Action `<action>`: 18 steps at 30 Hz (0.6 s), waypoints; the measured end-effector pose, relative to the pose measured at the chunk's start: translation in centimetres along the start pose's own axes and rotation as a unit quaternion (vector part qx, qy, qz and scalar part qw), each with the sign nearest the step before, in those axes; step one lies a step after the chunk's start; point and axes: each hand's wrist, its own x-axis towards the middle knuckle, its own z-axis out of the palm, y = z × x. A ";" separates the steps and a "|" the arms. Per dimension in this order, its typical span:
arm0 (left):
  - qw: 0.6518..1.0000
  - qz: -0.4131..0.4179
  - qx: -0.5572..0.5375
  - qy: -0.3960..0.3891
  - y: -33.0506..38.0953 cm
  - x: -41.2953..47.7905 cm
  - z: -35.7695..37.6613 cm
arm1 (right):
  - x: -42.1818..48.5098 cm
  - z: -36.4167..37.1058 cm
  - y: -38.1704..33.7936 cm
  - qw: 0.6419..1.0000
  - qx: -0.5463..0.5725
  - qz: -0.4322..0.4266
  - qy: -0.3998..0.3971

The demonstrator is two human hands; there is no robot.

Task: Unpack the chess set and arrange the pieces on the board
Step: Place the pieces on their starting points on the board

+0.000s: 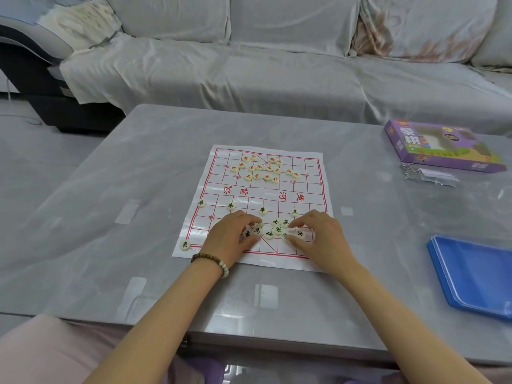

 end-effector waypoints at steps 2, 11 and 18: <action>1.000 -0.001 0.005 0.002 0.1 -0.2 0.0 | 0.0 0.2 -0.1 0.999 -0.029 -0.003 -0.022; 0.999 0.023 0.018 0.034 -0.1 -1.2 0.4 | -2.7 -0.8 1.1 0.998 -0.037 0.017 -0.050; 0.995 0.037 0.053 0.082 -0.8 -4.3 1.3 | -4.1 0.0 -1.1 0.997 -0.014 -0.035 -0.062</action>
